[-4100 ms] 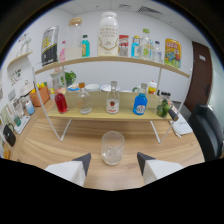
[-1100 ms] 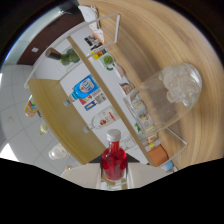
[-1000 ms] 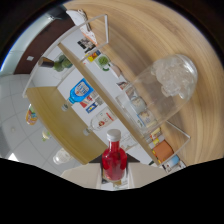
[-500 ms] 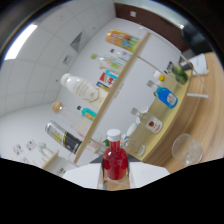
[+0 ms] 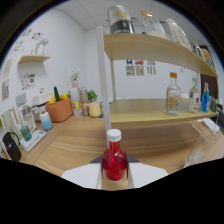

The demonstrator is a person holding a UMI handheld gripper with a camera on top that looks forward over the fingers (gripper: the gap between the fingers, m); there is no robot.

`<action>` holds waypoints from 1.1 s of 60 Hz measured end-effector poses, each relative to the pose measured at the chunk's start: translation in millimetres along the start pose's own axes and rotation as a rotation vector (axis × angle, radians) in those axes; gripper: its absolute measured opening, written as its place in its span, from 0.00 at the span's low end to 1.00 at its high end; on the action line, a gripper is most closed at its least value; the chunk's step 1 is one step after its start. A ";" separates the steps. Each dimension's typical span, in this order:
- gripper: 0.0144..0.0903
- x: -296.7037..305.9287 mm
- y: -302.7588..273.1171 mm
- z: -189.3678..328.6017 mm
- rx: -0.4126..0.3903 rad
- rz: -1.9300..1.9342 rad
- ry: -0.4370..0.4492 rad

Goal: Make me a cup of Vodka Sunrise.

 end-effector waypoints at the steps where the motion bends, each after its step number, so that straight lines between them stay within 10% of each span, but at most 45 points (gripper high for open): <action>1: 0.26 -1.2 7.5 3.6 -0.018 -0.005 0.007; 24: 0.27 -1.1 78.0 24.5 -0.237 -0.033 0.076; 42: 0.29 -1.6 85.9 15.2 -0.259 -0.040 0.062; 49: 0.50 -2.5 93.0 7.0 -0.294 -0.040 0.035; 55: 0.95 -4.0 82.5 -4.0 -0.281 -0.058 -0.008; 66: 0.94 10.6 23.2 -46.7 -0.176 -0.066 -0.036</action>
